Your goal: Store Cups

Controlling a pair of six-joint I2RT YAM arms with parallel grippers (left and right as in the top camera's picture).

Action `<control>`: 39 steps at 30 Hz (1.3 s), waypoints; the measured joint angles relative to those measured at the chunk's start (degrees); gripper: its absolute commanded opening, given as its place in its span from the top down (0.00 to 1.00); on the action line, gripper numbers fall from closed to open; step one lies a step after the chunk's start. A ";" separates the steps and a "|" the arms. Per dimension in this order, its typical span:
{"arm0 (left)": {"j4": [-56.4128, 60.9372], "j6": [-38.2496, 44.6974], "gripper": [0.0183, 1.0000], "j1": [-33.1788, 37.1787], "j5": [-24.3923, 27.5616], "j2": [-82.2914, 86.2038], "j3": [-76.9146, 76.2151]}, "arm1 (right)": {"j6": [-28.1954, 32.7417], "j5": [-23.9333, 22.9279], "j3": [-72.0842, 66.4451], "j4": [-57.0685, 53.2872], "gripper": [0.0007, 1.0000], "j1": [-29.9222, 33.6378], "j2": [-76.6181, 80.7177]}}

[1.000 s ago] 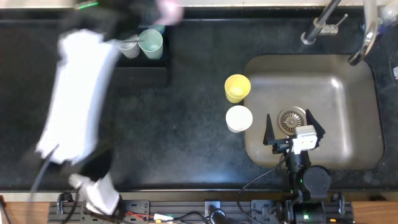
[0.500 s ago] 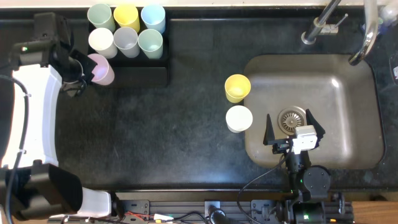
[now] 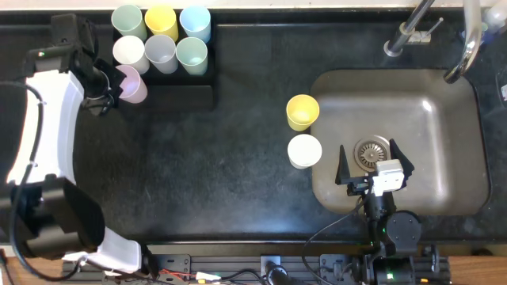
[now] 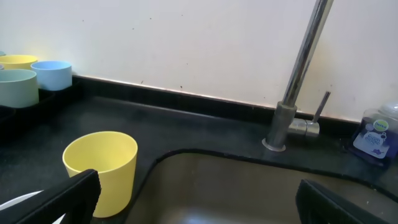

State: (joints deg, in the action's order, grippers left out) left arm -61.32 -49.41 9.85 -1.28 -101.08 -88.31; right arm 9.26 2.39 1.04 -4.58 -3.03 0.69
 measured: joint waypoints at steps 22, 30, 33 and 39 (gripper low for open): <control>2.43 0.02 0.98 4.39 3.23 -5.22 0.00 | 0.02 0.00 0.00 0.02 0.00 0.00 0.00; 2.58 0.02 0.98 4.39 2.40 -5.25 0.00 | 0.00 0.00 0.00 0.00 0.01 0.00 0.00; 2.86 0.02 0.98 4.39 2.29 -5.44 0.00 | -0.02 0.00 0.00 -0.02 0.00 0.00 0.00; 4.37 0.02 0.98 3.48 1.97 -7.08 0.00 | 0.00 -0.02 0.00 -0.02 0.00 0.00 0.00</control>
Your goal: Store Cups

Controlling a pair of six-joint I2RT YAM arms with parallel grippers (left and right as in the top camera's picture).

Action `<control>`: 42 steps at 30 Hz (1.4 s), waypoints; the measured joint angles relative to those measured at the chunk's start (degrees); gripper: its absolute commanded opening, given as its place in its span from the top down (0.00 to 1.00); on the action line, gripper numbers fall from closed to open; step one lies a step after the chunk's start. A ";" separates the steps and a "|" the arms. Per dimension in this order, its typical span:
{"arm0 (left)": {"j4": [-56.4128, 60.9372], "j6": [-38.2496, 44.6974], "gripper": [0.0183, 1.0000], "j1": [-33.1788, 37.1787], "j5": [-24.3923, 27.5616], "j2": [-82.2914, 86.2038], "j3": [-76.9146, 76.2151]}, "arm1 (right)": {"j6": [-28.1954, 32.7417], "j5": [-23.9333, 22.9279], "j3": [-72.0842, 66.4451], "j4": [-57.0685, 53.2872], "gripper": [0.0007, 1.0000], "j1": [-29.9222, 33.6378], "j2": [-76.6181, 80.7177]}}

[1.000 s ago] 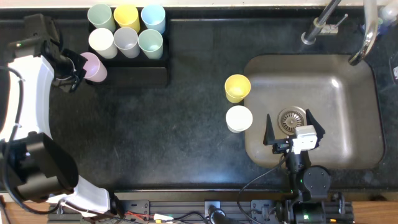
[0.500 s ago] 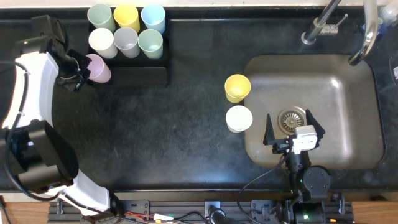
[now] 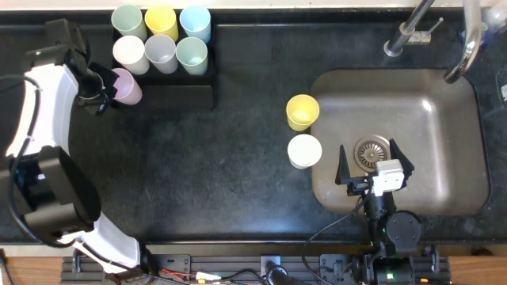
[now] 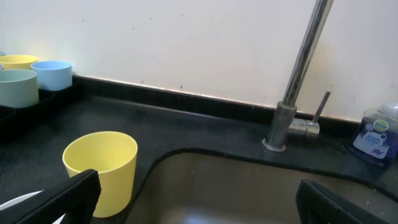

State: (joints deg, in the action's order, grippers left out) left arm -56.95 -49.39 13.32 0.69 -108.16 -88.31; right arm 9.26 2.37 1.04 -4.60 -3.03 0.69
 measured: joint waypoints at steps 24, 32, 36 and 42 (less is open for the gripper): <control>8.37 -0.11 0.00 -27.23 -4.44 11.54 -0.13 | 0.00 0.02 0.00 0.04 0.00 0.00 0.00; 18.01 -5.51 0.00 -56.06 -12.74 6.88 -0.22 | 0.02 0.02 0.00 0.04 0.00 0.00 0.00; 17.77 -10.60 0.00 -59.36 -12.98 4.70 -0.22 | 0.02 0.04 0.00 0.04 0.00 0.00 0.00; 15.37 -13.70 0.00 -58.93 -11.69 3.04 -0.22 | 0.00 0.00 0.00 0.07 0.00 0.00 0.00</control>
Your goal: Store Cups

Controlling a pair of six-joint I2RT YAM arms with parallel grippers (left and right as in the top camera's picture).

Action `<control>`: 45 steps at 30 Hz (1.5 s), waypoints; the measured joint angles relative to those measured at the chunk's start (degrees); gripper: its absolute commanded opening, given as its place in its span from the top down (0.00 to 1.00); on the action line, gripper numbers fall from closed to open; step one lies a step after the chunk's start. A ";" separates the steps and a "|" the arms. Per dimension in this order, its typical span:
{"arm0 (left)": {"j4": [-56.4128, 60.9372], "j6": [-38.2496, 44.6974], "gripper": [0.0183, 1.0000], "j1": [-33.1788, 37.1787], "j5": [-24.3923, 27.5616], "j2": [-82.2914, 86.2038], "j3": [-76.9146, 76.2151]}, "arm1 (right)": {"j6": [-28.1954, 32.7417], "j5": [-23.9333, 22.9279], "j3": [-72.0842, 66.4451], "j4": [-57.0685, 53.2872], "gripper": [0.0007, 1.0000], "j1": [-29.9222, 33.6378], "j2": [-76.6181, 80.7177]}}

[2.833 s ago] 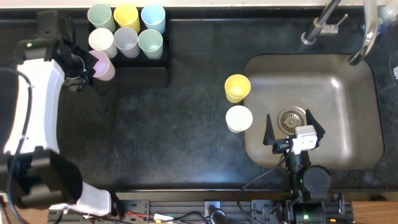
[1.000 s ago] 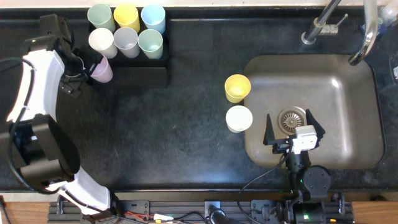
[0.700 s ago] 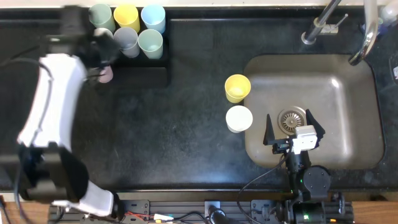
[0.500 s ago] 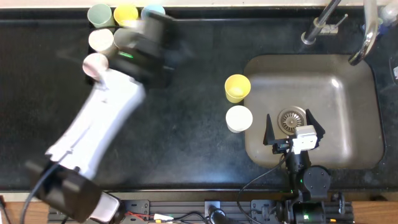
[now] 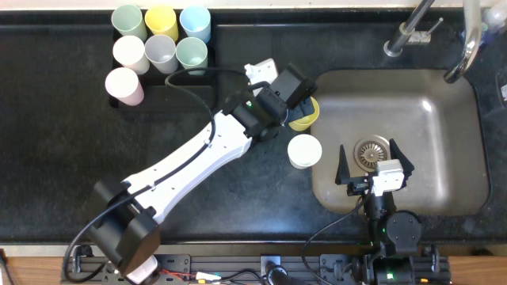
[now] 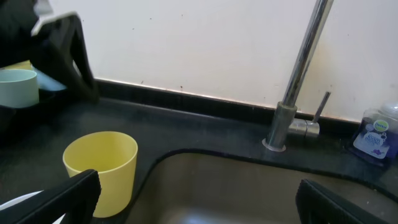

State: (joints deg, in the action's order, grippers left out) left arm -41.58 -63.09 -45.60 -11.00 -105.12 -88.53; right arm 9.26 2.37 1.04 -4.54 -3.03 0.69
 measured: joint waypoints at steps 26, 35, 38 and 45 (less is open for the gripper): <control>-2.49 -2.99 0.98 2.80 9.09 -6.88 0.00 | 0.00 0.02 0.02 -0.02 0.00 0.00 0.00; -0.98 -2.99 0.98 3.23 8.76 -6.88 0.00 | -0.02 0.02 0.00 -0.04 0.00 0.00 0.00; -1.11 -2.99 0.98 4.17 8.39 -6.88 0.00 | 0.02 0.02 0.00 -0.04 0.00 0.00 0.00; -6.84 -2.97 0.98 10.93 5.33 -1.57 0.00 | 0.04 0.02 0.00 -0.04 0.00 0.00 0.00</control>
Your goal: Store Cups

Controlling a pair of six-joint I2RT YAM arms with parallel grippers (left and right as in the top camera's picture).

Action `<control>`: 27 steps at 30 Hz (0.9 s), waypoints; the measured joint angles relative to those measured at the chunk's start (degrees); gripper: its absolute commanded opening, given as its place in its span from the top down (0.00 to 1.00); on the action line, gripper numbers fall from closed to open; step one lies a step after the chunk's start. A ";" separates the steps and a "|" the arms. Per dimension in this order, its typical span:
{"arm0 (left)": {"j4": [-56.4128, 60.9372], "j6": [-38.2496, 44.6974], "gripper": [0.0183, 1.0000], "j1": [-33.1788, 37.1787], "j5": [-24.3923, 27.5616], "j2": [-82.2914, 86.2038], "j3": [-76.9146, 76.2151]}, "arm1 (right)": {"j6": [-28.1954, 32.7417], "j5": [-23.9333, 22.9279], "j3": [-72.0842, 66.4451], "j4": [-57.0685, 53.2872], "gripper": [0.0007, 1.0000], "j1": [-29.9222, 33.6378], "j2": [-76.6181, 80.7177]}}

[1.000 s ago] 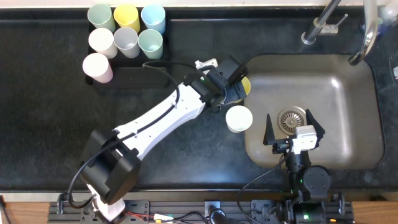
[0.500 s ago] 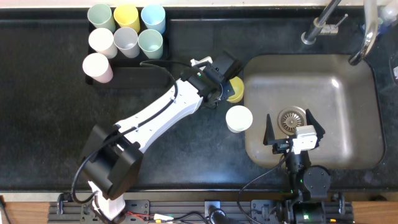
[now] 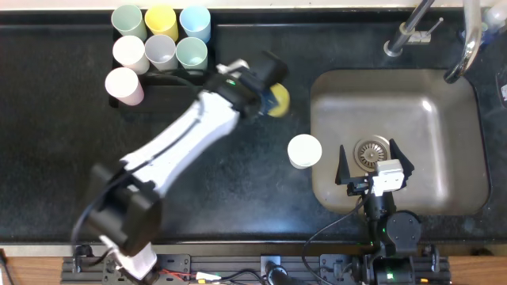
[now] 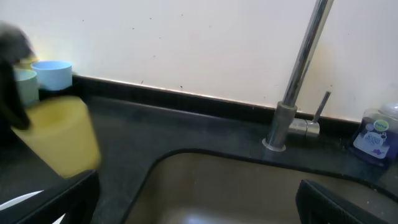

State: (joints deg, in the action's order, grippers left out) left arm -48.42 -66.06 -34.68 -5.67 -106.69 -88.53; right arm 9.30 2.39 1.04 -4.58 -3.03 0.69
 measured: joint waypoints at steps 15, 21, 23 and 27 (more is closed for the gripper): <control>-17.62 0.00 0.98 27.19 -2.12 10.03 0.00 | -0.04 0.00 0.00 0.00 0.00 0.00 0.00; -17.59 0.00 0.98 30.97 -1.84 9.60 0.00 | -0.02 0.00 0.00 0.00 0.00 0.00 0.00; -17.03 0.00 0.98 31.36 -1.64 8.90 0.00 | -0.04 0.00 0.00 0.00 0.00 0.00 0.00; -14.80 -0.02 0.98 31.41 -1.18 6.75 0.00 | -0.02 0.00 0.00 0.02 0.00 0.00 0.00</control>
State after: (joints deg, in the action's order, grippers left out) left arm -63.22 -66.08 -3.27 -6.85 -99.94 -88.53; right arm 9.28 2.39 1.04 -4.56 -3.03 0.69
